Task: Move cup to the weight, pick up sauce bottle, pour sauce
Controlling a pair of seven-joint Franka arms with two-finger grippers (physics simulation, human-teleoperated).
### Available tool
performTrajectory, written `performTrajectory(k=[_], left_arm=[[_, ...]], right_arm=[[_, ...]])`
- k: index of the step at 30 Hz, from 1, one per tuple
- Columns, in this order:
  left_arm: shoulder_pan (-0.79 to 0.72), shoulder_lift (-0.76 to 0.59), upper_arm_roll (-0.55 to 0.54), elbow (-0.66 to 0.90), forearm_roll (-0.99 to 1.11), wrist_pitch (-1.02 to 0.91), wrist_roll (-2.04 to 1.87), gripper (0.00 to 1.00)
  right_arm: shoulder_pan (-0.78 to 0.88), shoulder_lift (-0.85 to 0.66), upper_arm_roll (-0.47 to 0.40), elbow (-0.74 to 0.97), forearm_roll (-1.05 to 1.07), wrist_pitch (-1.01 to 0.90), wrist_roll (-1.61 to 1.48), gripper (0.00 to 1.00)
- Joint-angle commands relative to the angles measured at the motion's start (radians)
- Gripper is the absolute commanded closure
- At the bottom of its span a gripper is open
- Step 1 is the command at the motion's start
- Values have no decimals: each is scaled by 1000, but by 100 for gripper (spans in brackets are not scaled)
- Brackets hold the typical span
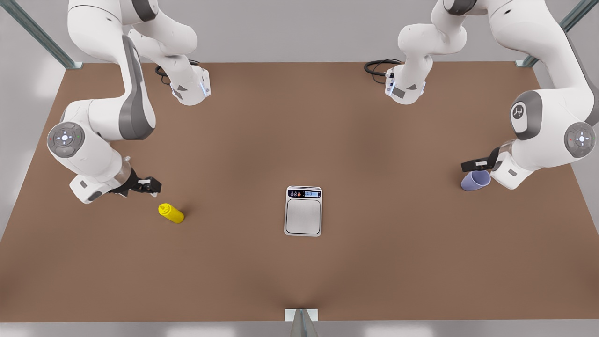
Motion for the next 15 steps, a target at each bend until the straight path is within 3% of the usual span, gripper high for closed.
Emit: performTrajectory(k=[1, 6, 11, 15], left_arm=[[0, 0, 0, 0, -2, -1, -2, 0], [2, 11, 9, -3, 14, -30, 8, 0], [2, -57, 132, -281, 14, 282, 86, 0], [2, -68, 156, -445, 8, 528, 102, 0]], right_arm=[[0, 1, 0, -2, -1, 0, 0, 0], [0, 2, 0, -6, -4, 2, -5, 0], [12, 5, 0, -26, -9, 6, -6, 0], [12, 22, 0, -26, -9, 12, -8, 0]])
